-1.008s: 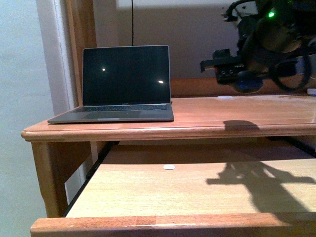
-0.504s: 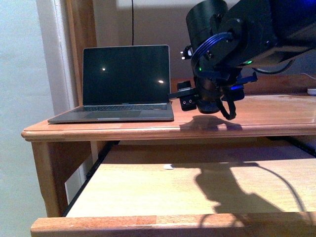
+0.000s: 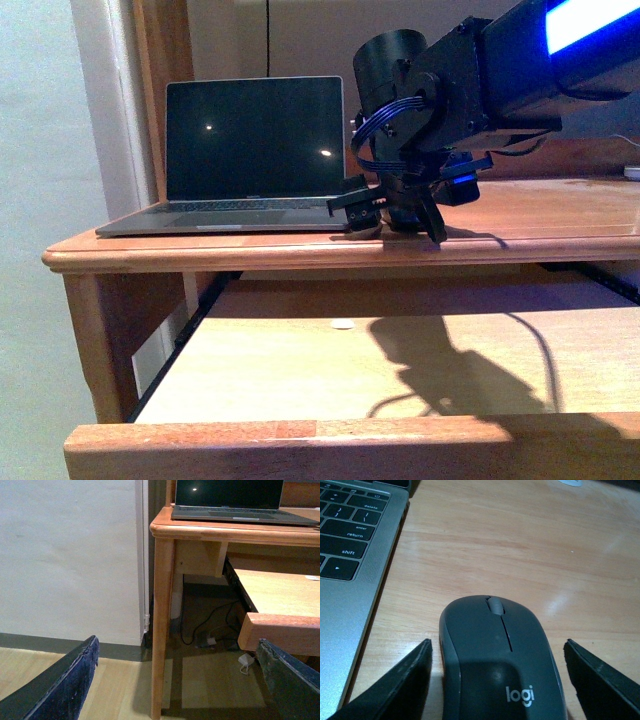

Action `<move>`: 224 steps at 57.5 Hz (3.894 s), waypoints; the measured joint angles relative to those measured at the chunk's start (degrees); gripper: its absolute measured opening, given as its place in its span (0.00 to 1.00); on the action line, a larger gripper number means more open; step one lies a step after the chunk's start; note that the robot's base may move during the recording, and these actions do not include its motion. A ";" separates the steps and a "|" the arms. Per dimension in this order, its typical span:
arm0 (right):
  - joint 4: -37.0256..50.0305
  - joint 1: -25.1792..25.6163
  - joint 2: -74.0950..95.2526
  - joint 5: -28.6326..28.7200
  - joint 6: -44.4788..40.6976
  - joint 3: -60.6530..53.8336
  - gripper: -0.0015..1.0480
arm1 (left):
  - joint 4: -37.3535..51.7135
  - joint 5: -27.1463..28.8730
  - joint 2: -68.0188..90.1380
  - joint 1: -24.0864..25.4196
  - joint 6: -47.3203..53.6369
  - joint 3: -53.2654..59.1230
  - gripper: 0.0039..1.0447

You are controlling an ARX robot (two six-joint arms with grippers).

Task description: Place mouse

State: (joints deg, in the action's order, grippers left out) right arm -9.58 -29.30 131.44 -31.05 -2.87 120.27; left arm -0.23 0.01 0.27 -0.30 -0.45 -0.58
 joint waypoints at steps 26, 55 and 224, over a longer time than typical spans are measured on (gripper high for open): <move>13.40 3.10 -8.68 9.55 4.81 -12.50 0.93 | 0.00 0.00 0.00 0.00 0.00 0.00 0.93; 41.42 23.87 -49.81 44.19 8.39 -73.11 0.93 | 0.00 0.00 0.00 0.00 0.00 0.00 0.93; 52.24 3.56 -12.57 29.59 3.13 -56.08 0.93 | 0.00 0.00 -0.04 0.00 0.00 0.00 0.93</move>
State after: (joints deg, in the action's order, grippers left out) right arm 42.65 -25.74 118.87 -1.45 0.25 64.18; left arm -0.23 0.01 0.23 -0.30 -0.45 -0.58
